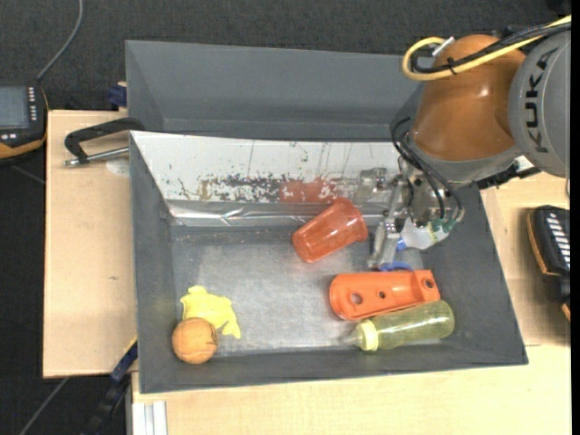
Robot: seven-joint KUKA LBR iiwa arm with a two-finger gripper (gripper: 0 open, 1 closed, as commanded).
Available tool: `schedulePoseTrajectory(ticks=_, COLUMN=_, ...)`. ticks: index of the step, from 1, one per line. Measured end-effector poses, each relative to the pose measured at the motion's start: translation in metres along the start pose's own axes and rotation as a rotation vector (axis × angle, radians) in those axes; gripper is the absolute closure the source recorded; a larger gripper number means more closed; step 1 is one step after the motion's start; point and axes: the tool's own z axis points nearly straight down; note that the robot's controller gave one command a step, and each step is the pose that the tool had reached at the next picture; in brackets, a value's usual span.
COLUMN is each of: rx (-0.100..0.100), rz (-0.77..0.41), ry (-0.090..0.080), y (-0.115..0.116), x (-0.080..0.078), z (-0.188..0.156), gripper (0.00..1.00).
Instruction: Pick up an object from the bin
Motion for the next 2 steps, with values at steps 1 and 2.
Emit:
schedulePoseTrajectory(ticks=1, rx=0.001, rz=-0.067, ry=-0.008, y=-0.0296, x=-0.0023, z=0.0606, gripper=1.00)
schedulePoseTrajectory(ticks=2, rx=0.001, rz=-0.067, ry=-0.007, y=-0.0296, x=-0.0022, z=0.0605, gripper=0.00)
